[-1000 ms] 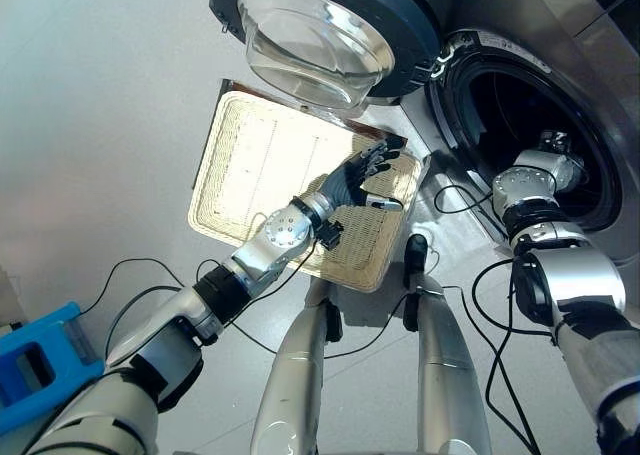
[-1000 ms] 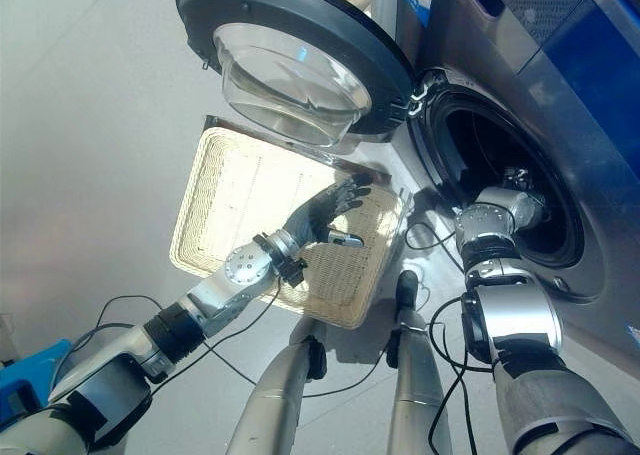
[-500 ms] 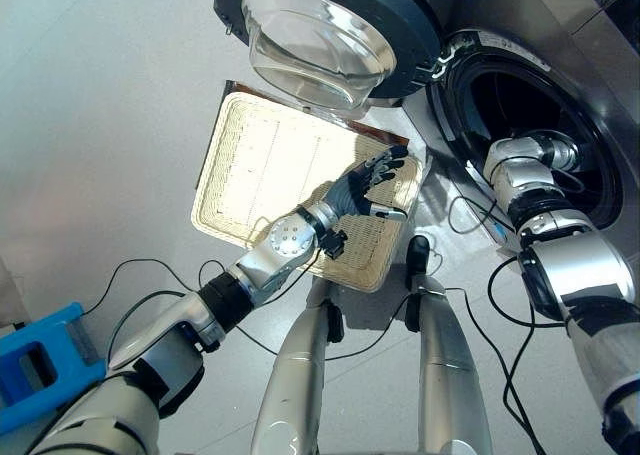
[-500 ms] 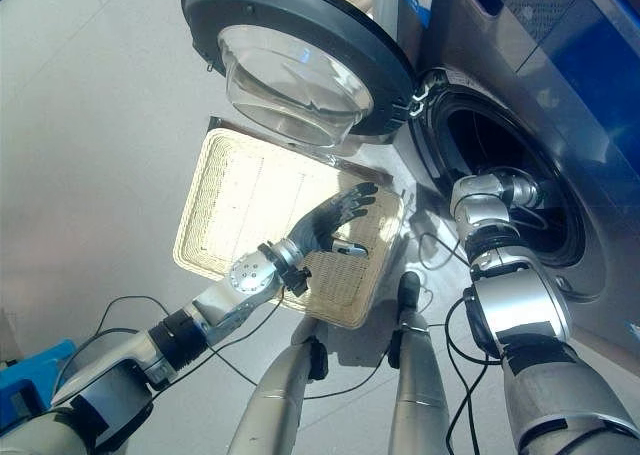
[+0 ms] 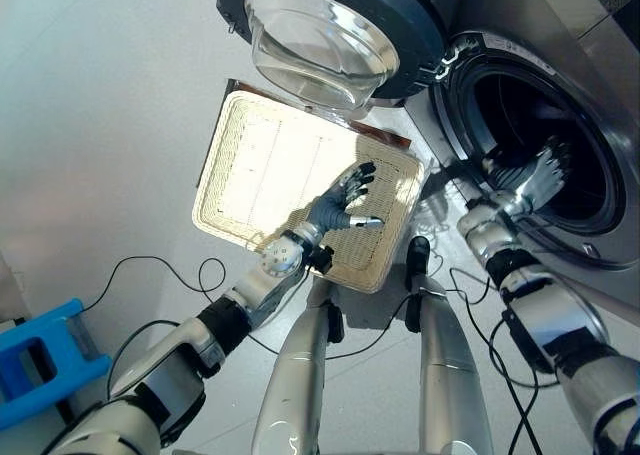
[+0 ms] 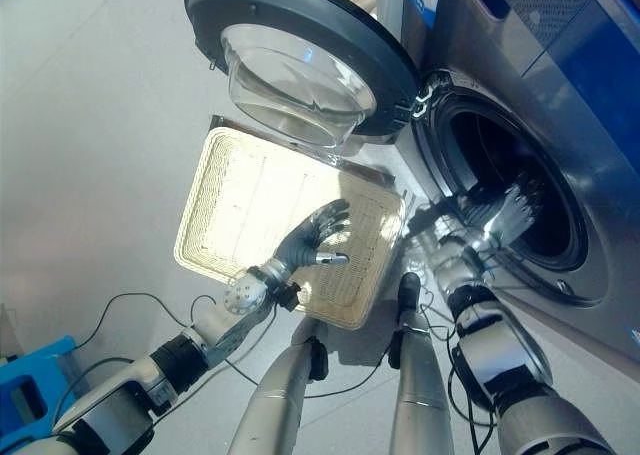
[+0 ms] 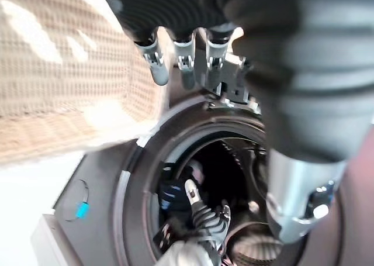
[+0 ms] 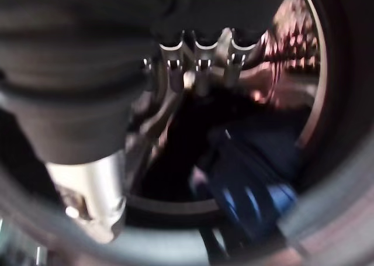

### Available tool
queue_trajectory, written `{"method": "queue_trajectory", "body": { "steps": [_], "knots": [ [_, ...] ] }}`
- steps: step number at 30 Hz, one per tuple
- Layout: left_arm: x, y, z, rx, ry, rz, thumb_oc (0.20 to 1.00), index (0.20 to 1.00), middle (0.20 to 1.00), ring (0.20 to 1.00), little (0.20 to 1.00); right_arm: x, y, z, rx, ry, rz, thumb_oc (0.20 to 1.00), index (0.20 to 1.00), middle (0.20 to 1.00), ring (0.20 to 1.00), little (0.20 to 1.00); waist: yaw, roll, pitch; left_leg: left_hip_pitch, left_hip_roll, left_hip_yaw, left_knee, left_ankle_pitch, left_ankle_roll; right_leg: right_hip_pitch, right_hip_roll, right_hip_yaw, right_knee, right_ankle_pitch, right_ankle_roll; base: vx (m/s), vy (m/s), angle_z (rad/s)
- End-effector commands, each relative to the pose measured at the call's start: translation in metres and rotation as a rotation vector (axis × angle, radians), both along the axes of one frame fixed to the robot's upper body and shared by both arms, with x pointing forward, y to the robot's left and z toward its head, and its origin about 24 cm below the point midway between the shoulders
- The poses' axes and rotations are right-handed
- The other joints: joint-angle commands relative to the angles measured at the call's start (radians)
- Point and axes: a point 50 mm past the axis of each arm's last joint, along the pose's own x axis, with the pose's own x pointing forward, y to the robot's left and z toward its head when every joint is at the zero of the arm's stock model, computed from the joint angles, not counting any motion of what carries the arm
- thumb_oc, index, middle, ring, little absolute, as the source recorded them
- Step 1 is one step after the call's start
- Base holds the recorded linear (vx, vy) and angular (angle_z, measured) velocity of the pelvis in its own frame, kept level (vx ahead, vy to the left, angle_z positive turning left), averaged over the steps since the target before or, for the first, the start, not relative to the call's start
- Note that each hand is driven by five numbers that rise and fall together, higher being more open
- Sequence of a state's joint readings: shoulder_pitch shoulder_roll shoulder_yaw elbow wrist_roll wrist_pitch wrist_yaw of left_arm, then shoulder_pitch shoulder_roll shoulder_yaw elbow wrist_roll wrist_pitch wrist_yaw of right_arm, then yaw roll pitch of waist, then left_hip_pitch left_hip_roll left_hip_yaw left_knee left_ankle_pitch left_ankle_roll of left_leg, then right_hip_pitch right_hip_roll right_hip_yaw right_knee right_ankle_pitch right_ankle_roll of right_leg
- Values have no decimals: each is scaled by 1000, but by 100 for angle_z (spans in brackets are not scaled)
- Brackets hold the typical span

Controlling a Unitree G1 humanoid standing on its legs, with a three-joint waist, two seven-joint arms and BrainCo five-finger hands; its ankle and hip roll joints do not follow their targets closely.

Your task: Put the clothes into the washing machine.

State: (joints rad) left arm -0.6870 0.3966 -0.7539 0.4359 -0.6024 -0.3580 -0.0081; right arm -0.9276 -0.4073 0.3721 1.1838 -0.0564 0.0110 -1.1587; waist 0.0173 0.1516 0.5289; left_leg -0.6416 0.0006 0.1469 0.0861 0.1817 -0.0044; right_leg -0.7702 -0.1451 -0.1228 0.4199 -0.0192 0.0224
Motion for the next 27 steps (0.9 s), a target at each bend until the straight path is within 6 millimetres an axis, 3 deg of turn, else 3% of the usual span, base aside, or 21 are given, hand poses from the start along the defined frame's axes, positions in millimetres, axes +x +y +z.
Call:
{"method": "queue_trajectory", "body": {
  "steps": [1,3,13,15,20,21,23,24,27],
  "knots": [
    [1,-12,14,-51,-75,-25,1000,1000,1000,1000,1000,2,-9,24,-77,-75,-4,1000,1000,1000,1000,1000,-1,44,-9,29,-58,27,123,-182,-12,64,0,-99,-44,25,92,-3,-34,2],
    [3,-8,-1,-31,-28,6,1000,1000,1000,1000,1000,-2,-7,8,-69,-45,13,1000,1000,1000,1000,1000,-5,30,-9,53,-54,24,120,-186,-12,90,5,-99,-46,21,92,2,-27,5],
    [4,9,-32,4,62,84,1000,1000,1000,1000,1000,-11,5,-28,-150,84,131,1000,1000,1000,1000,1000,-10,-4,-9,129,-37,19,128,-201,-16,175,6,-103,-52,10,88,0,-4,2],
    [-1,16,-51,15,100,146,1000,1000,1000,1000,1000,-24,13,-57,-133,146,154,1000,1000,1000,1000,1000,-11,-27,-9,184,-34,4,130,-210,-17,237,6,-104,-54,-1,87,18,-32,1],
    [-7,26,-74,52,168,225,1000,1000,1000,1000,1000,-36,22,-82,-93,215,174,1000,1000,1000,1000,1000,-11,-49,-9,251,-28,-10,119,-208,-19,312,6,-105,-74,-1,84,29,-16,4],
    [-12,35,-92,95,214,263,1000,1000,1000,1000,1000,-45,25,-98,-70,269,180,1000,1000,1000,1000,1000,-10,-60,-9,310,-24,-19,102,-203,-22,374,7,-103,-92,-1,83,82,-4,7],
    [-20,42,-109,133,267,289,1000,1000,1000,1000,1000,-55,26,-113,-52,317,196,1000,1000,1000,1000,1000,-8,-71,-20,362,-21,-28,83,-197,-26,432,11,-98,-116,0,83,148,-8,3],
    [-31,51,-129,175,324,311,1000,1000,1000,1000,1000,-67,25,-129,-34,377,219,1000,1000,1000,1000,1000,-6,-81,-59,406,-18,-35,56,-190,-31,487,18,-93,-153,2,81,151,-7,-2],
    [-31,51,-129,175,324,311,1000,1000,1000,1000,1000,-68,25,-129,-34,378,219,1000,1000,1000,1000,1000,-6,-81,-58,409,-18,-35,54,-190,-31,490,19,-93,-155,2,81,97,-2,-7]
  ]
}}
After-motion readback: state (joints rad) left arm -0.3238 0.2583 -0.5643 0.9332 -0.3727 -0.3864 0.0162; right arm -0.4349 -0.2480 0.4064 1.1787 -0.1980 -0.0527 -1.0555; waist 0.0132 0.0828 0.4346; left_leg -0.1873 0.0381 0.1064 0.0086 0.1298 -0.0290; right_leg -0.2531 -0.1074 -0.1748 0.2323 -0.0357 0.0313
